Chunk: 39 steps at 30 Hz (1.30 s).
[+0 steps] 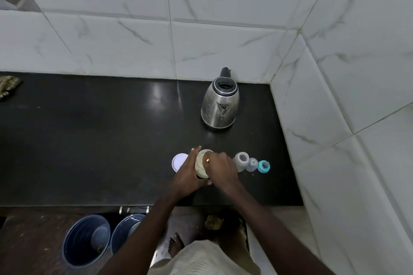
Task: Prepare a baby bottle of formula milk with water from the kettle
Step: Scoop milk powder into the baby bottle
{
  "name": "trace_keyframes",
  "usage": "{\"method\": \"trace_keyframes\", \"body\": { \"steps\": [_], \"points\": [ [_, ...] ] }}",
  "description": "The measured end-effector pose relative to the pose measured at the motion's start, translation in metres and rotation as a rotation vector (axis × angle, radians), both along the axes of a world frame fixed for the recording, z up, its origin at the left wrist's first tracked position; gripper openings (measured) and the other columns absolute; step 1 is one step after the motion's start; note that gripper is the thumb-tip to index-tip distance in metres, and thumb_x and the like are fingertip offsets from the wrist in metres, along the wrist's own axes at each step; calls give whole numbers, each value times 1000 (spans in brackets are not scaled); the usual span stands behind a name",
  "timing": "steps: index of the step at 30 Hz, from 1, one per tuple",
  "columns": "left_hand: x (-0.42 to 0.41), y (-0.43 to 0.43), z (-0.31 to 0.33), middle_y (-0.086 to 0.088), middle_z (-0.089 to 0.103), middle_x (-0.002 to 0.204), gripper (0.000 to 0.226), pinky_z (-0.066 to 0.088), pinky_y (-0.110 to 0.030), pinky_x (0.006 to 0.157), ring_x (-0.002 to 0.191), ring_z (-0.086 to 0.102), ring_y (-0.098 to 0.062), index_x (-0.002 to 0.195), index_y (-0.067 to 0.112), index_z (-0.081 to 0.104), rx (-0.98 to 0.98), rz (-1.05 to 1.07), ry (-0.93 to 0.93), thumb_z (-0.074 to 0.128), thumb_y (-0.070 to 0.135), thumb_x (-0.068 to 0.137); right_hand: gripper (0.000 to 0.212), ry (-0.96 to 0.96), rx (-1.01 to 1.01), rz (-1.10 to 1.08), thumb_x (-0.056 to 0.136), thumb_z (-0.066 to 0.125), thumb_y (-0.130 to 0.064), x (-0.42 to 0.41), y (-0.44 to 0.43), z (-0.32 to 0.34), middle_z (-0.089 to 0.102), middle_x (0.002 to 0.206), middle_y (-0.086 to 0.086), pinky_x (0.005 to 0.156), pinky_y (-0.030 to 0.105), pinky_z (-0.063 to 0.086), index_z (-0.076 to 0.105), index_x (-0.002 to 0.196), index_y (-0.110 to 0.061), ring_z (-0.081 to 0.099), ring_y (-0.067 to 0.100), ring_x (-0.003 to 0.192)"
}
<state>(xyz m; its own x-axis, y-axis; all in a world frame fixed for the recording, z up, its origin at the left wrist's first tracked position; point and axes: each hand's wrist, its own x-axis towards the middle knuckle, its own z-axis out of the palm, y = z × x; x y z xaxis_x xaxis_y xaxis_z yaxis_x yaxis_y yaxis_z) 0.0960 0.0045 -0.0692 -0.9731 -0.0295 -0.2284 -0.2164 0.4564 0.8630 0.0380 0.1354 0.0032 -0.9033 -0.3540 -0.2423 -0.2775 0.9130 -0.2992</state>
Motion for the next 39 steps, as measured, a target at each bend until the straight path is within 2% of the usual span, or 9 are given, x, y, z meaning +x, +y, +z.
{"method": "trace_keyframes", "body": {
  "steps": [5, 9, 13, 16, 20, 24, 30, 35, 39],
  "points": [
    [1, 1, 7, 2, 57, 146, 85, 48, -33, 110, 132, 57, -17, 153, 27, 39, -171, 77, 61, 84, 29, 81, 21, -207, 178, -60, 102, 55, -22, -2, -18, -4, 73, 120, 7, 90, 35, 55, 72, 111, -14, 71, 28, 113],
    [11, -2, -2, 12, 53, 149, 87, 44, -30, 114, 136, 51, -3, 155, 28, 37, -131, 31, 95, 83, 36, 81, 23, -396, 60, -174, 98, 52, -24, 2, -15, -4, 69, 65, 2, 67, 28, 55, 67, 85, -11, 75, 23, 71],
    [10, -1, -3, 7, 54, 149, 81, 43, -24, 112, 135, 53, -10, 153, 27, 39, -208, 39, 96, 81, 29, 84, 23, -226, 95, -177, 94, 57, -17, 8, -10, -11, 77, 103, 10, 77, 34, 61, 74, 108, -12, 77, 29, 93],
    [13, -1, -3, 22, 49, 149, 83, 36, -16, 114, 135, 45, 11, 153, 26, 41, -163, 22, 109, 84, 35, 82, 30, -2, 186, -58, 99, 53, -7, 18, -8, -11, 73, 117, 12, 82, 39, 56, 59, 127, -9, 72, 32, 108],
    [4, 2, -9, 21, 45, 146, 77, 36, -20, 115, 131, 43, 8, 154, 23, 40, -195, 2, 80, 77, 34, 87, 15, 188, 213, -65, 92, 70, -12, 22, -8, -7, 77, 98, 6, 70, 31, 55, 69, 107, -14, 77, 22, 91],
    [-2, 4, -14, 15, 47, 152, 77, 26, -10, 116, 143, 41, 3, 152, 16, 41, -189, -34, 50, 80, 27, 86, 23, 23, 133, -138, 101, 52, -13, 19, -9, -14, 74, 113, 6, 80, 35, 53, 73, 110, -17, 72, 26, 105],
    [5, 8, -1, 26, 44, 144, 76, 24, -10, 116, 134, 32, 23, 145, 41, 39, -154, -50, 235, 79, 18, 85, 23, -129, -125, -361, 90, 63, -33, 14, -1, -23, 76, 99, 4, 70, 30, 49, 79, 101, -20, 73, 28, 96],
    [2, 7, -8, 19, 39, 155, 85, 31, -31, 123, 145, 40, -3, 155, 22, 38, -159, -3, 188, 82, 27, 84, 16, -151, -248, -480, 78, 63, -27, 20, 10, -21, 65, 64, 2, 57, 32, 50, 67, 66, -17, 69, 27, 66],
    [0, 8, -4, 21, 40, 151, 84, 31, -29, 122, 142, 40, 0, 155, 21, 38, -174, 12, 172, 82, 25, 84, 17, -73, -334, -518, 83, 60, -24, 29, 23, -13, 65, 62, 1, 57, 35, 54, 69, 69, -19, 66, 21, 59]
  ]
}}
